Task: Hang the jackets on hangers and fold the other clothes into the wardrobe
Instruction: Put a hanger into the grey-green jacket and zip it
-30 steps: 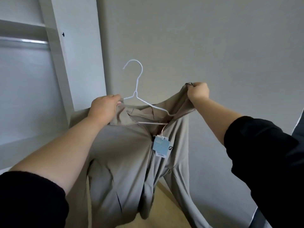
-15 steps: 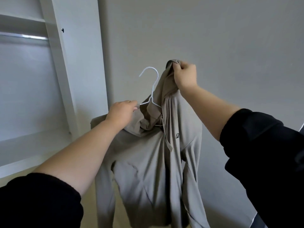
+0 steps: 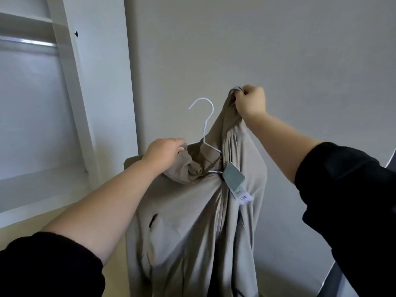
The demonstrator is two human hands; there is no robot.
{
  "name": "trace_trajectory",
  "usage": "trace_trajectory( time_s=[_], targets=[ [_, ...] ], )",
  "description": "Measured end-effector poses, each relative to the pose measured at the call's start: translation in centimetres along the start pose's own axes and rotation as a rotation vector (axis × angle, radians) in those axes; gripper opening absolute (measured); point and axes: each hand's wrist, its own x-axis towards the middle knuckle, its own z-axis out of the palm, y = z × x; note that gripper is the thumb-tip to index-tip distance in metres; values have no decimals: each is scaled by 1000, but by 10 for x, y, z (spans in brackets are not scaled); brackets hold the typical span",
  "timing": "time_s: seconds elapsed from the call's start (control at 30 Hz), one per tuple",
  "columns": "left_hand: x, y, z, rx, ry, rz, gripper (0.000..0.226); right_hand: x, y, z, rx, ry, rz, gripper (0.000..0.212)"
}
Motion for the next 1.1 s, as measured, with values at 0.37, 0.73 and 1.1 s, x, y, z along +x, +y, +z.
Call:
trace_trajectory(
  time_s=[0.37,0.73,1.1],
  targets=[
    [-6,-17,3,-244,185,-398,22,-25,26,-1,54,-550,285,20],
    [-2,-30,-7,-354,267,-334,25,-26,64,18,-399,-404,-21,16],
    [-28,-27,-12,-211,165,-288,20,-38,55,11,-535,-464,-83,15]
  ],
)
